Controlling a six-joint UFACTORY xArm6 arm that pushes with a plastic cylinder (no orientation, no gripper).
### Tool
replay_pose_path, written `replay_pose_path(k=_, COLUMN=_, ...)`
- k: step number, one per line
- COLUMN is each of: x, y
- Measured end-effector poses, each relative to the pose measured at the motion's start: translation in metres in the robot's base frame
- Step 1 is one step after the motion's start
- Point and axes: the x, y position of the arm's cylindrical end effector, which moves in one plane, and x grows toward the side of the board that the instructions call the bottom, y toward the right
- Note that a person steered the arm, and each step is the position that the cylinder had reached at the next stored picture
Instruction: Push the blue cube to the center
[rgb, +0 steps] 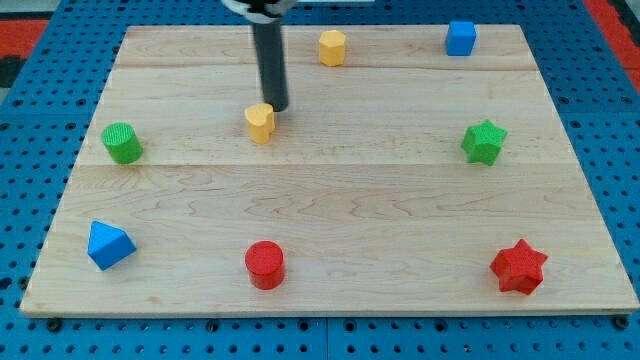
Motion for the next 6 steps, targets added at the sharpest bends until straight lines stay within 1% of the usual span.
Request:
replay_pose_path(k=1, x=-0.031, y=-0.061)
replay_pose_path(k=2, x=-0.005, y=-0.09)
replay_pose_path(k=3, x=0.025, y=0.009)
replay_pose_path(k=4, x=0.026, y=0.072)
replay_pose_path(k=5, x=-0.022, y=0.099)
replay_pose_path(k=6, x=-0.057, y=0.225)
